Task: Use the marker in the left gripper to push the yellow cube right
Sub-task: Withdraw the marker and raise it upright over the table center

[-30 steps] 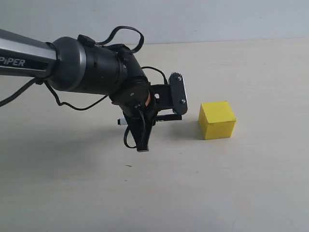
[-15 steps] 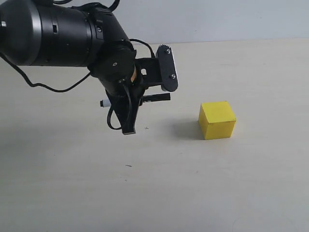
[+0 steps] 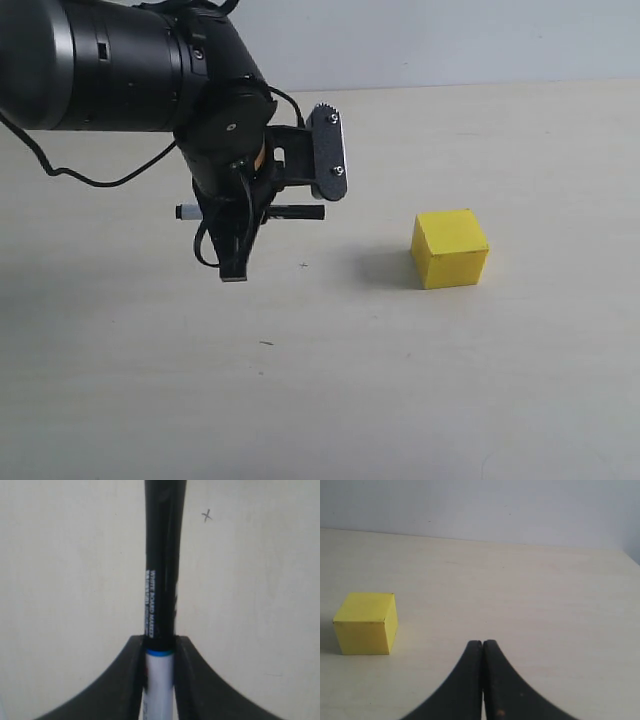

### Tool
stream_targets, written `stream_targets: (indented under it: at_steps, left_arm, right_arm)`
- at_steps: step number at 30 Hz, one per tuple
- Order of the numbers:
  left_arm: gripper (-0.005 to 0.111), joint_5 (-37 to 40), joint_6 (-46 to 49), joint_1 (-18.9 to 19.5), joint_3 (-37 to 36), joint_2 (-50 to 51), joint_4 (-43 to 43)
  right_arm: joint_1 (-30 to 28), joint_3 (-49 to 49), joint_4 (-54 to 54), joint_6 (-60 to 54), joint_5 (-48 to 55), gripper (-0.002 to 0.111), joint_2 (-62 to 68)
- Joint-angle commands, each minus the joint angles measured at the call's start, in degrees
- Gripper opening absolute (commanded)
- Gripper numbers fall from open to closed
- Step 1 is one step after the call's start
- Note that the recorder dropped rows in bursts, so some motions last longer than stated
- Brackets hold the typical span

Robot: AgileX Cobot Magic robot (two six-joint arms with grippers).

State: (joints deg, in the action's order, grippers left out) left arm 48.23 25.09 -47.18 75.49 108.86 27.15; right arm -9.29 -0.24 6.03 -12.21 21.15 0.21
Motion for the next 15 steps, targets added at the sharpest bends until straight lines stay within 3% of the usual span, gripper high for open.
stream_targets:
  at_steps: [1,10,15]
  left_arm:
    - [0.0,1.4,0.3,1.3,0.4,-0.6,0.7]
    - [0.0,1.0,-0.6,2.1,0.4,-0.6,0.7]
    - [0.0,-3.6,-13.9,3.3,0.4,-0.5,0.2]
  right_arm:
    - [0.0,0.2,0.0,-0.2,-0.7,0.0,-0.2]
    - [0.0,0.2,0.0,-0.2,-0.7,0.0,-0.2]
    - [0.0,0.2,0.0,-0.2,-0.7,0.0,-0.2]
